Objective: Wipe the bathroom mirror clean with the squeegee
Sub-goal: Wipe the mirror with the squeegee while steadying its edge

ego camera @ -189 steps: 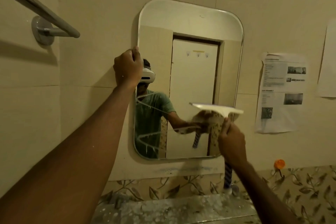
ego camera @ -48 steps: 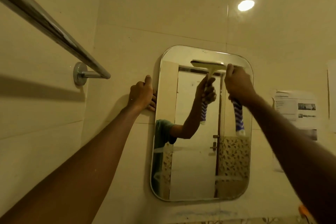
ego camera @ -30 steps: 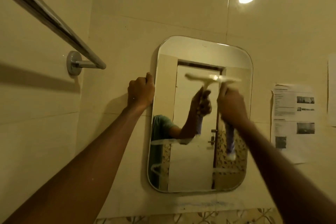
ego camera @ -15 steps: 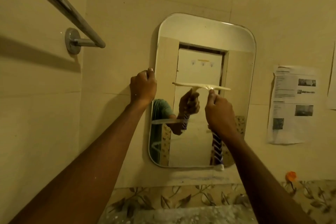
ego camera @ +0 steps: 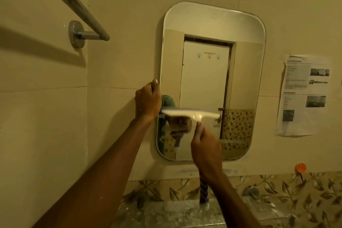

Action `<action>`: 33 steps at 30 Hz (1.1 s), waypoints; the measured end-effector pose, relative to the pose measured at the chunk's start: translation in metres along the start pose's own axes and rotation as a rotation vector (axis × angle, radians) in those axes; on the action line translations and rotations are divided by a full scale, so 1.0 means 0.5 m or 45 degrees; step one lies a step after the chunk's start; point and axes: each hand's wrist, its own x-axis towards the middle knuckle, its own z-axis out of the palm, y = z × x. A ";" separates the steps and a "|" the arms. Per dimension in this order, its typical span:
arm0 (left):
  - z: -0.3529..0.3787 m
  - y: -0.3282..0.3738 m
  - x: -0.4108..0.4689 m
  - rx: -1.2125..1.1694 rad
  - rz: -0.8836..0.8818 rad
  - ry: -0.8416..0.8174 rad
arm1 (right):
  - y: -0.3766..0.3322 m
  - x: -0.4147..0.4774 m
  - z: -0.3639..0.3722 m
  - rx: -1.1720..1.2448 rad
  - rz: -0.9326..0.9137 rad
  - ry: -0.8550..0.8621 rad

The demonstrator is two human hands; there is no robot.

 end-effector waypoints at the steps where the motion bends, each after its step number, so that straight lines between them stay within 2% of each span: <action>1: -0.002 -0.004 -0.003 -0.027 -0.017 -0.011 | -0.023 0.033 -0.003 0.004 -0.032 0.013; 5: -0.015 0.001 0.007 -0.165 -0.135 -0.081 | -0.046 0.065 0.015 -0.011 -0.039 -0.042; 9: -0.021 0.002 0.005 -0.216 -0.163 -0.082 | 0.047 -0.090 0.061 -0.148 0.075 -0.184; 12: -0.018 0.008 0.001 -0.217 -0.142 -0.078 | 0.081 -0.156 0.053 -0.286 0.112 -0.195; 16: -0.013 0.004 -0.007 -0.187 -0.085 -0.052 | 0.067 -0.054 -0.011 -0.085 0.026 -0.093; 20: -0.009 0.003 -0.008 -0.160 -0.054 -0.053 | 0.044 0.106 -0.083 -0.218 0.002 0.115; 22: -0.007 0.002 -0.007 -0.137 -0.037 -0.041 | 0.065 0.100 -0.081 -0.230 0.025 0.107; 28: -0.007 0.000 -0.006 -0.092 -0.021 -0.037 | 0.157 -0.099 -0.040 -0.191 0.259 -0.057; 31: -0.009 0.002 -0.005 -0.109 -0.050 -0.040 | 0.139 -0.057 -0.072 -0.196 0.152 -0.100; 33: -0.010 0.004 -0.006 -0.109 -0.054 -0.044 | 0.111 0.024 -0.105 -0.137 0.091 -0.046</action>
